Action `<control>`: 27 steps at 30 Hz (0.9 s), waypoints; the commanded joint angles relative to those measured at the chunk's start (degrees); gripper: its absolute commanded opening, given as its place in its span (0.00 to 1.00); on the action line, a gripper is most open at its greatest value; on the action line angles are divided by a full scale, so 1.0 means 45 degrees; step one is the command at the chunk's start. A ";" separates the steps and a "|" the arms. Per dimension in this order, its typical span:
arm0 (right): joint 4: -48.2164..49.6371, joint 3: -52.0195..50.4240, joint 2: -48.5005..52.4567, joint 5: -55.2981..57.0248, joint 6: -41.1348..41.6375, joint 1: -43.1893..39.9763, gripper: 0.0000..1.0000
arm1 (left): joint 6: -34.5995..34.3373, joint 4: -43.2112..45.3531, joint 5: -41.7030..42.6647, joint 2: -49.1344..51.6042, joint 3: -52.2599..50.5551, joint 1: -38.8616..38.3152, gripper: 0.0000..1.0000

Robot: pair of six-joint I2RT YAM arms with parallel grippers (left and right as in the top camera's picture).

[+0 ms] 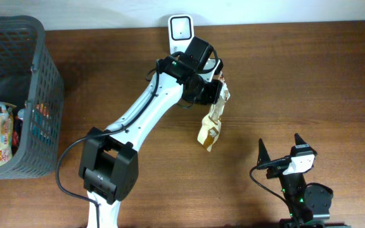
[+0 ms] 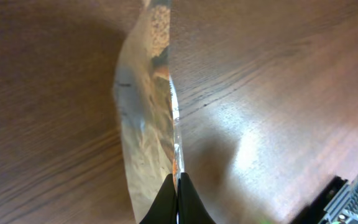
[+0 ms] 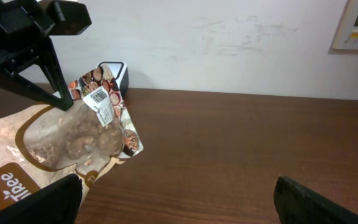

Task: Scan the item barcode
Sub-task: 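Lift the brown snack bag out and lay it on the table center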

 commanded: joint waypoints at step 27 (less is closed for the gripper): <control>-0.0019 -0.0117 -0.0083 0.0073 0.0000 0.0010 0.98 | 0.1685 -0.7805 -0.9000 0.0160 0.9233 0.2108 0.99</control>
